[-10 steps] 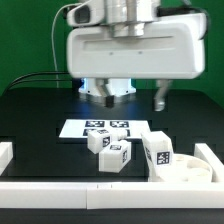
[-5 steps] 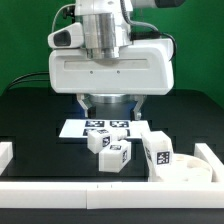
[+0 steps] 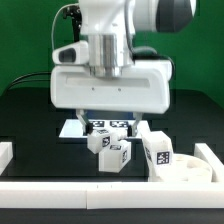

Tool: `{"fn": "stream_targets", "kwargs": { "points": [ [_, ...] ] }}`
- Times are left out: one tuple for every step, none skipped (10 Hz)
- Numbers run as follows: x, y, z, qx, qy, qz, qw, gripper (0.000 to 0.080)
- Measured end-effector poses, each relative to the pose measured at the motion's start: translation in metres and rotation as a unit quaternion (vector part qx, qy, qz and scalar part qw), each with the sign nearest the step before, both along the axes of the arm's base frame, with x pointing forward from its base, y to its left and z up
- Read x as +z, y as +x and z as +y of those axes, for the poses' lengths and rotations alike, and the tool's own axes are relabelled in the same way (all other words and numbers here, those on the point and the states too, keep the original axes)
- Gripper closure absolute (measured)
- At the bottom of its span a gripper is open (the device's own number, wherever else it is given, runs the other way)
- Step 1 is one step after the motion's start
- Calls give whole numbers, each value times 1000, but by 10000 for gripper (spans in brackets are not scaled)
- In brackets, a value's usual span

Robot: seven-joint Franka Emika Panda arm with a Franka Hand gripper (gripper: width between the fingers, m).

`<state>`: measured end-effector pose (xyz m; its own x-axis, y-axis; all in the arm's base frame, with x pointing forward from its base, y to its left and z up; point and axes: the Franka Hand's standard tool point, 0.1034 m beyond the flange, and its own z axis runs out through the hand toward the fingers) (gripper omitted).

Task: Assemble stool

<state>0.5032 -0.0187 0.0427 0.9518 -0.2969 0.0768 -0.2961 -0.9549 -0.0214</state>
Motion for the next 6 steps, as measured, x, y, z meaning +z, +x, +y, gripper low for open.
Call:
{"fn": "stream_targets", "kwargs": {
  "points": [
    [-10,-6,5,1,-2,7,1000,151],
    [-16,-8,9,-2,-3,10,1000,151],
    [-22,-9,14,-6,-4,12,1000,151],
    [-30,-11,16,-2,-7,18,1000,151],
    [-31,-12,14,-4,-8,19,1000,151],
    [-31,-12,14,-4,-8,19,1000,151]
  ]
}}
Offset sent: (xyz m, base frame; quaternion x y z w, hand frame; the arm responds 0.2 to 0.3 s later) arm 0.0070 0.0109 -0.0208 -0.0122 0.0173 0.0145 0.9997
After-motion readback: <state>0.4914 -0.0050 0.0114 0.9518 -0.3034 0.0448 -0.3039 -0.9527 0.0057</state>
